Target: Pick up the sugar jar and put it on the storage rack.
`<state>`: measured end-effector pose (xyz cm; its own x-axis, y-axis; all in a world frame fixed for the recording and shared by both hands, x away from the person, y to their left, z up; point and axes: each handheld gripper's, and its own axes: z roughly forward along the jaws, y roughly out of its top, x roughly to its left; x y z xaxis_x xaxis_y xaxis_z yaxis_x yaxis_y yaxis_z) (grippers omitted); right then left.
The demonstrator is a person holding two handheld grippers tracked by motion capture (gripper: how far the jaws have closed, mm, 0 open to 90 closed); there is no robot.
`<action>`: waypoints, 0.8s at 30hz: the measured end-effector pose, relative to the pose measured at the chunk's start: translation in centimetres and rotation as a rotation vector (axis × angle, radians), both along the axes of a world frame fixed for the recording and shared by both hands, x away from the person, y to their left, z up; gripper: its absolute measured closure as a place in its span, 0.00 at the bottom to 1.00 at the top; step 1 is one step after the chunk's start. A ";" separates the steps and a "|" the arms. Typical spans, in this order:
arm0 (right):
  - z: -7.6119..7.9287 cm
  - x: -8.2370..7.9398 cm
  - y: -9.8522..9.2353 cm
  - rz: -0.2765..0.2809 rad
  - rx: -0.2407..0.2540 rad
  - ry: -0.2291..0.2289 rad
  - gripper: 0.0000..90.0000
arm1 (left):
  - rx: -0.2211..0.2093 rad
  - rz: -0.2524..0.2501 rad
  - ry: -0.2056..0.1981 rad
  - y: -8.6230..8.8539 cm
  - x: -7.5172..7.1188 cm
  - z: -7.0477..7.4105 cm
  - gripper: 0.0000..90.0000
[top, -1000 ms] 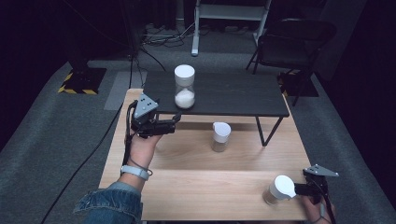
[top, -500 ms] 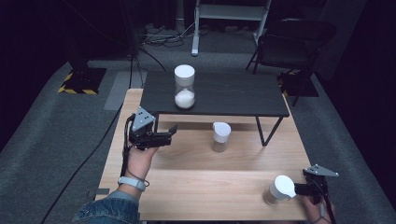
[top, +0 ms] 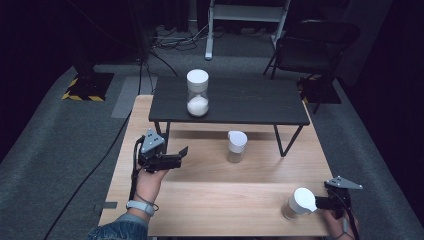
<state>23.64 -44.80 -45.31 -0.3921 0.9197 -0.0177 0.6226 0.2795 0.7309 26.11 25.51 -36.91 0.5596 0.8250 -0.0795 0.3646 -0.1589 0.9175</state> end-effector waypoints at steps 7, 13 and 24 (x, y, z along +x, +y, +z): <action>0.0 0.0 0.0 0.000 0.000 0.000 0.06 | 0.006 -0.002 0.013 0.1 -0.4 -1.4 0.12; 0.0 0.0 0.0 0.000 0.000 0.000 0.06 | 0.047 -0.006 0.026 -0.2 -0.9 -2.4 0.12; 0.0 0.0 0.0 0.000 0.000 0.000 0.06 | 0.072 -0.003 0.049 -0.5 -1.2 -3.9 0.12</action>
